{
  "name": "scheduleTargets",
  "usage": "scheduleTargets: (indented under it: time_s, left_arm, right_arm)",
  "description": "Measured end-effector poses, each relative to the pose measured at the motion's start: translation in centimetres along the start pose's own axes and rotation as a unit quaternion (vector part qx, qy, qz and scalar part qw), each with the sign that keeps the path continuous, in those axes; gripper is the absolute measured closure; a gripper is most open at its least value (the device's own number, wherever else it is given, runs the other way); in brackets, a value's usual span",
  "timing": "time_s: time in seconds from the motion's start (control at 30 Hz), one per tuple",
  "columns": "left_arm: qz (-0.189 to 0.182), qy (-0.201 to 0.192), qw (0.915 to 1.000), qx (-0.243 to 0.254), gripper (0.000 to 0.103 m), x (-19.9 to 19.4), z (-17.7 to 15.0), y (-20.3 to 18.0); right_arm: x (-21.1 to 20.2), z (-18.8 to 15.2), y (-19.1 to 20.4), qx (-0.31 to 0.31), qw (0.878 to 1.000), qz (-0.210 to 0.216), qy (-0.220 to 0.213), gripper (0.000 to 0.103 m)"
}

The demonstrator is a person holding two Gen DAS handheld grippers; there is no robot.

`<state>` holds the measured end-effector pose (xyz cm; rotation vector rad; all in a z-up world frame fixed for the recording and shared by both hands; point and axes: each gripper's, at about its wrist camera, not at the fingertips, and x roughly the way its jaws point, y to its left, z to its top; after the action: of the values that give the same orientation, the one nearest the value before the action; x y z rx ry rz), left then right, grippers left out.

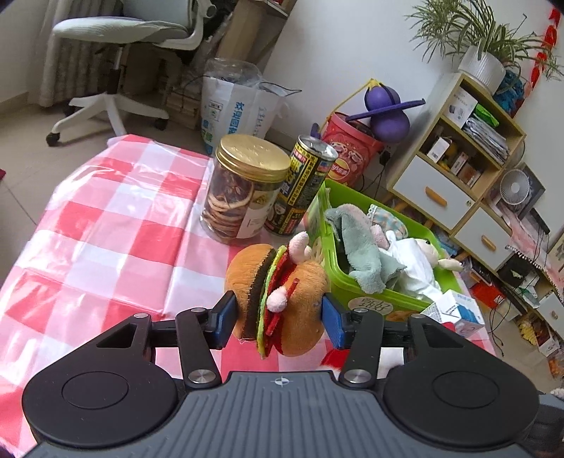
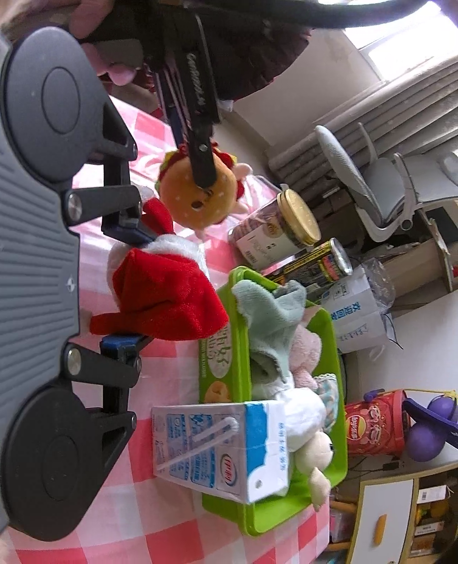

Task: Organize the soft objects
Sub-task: 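Close the left tool on the burger plush while the right tool grips the Santa plush, then carry the burger with the left tool while the right tool carries Santa into the bin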

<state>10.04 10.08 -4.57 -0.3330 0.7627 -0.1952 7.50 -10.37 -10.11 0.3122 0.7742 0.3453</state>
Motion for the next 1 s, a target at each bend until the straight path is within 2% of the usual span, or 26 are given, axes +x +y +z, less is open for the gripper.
scheduleTargets:
  time_s: [0.3,0.6,0.73,0.9,1.0]
  left_arm:
    - [-0.016,-0.015,0.9997,-0.011,0.051,-2.2,0.5,0.0]
    - [-0.030,-0.018,0.9993,-0.013,0.051,-2.0,0.5,-0.6]
    - [-0.036,-0.019,0.9992,-0.005,0.051,-1.9,0.8,-1.2]
    - [-0.037,-0.020,0.9990,0.016,0.051,-1.0,1.9,-2.6]
    - [-0.046,-0.021,0.9980,0.039,0.051,0.1,2.5,-4.3]
  right_arm:
    - [-3.4,2.0,-0.2,0.029,0.998,0.007,-0.054,0.082]
    - [-6.0,4.9,-2.9,0.078,0.991,-0.006,-0.107,0.082]
    - [-7.2,6.4,-5.4,0.109,0.985,-0.024,-0.129,0.082]
    - [-8.4,8.3,-9.4,0.163,0.971,-0.057,-0.163,0.082]
    - [-8.5,8.7,-11.7,0.179,0.966,-0.078,-0.168,0.082]
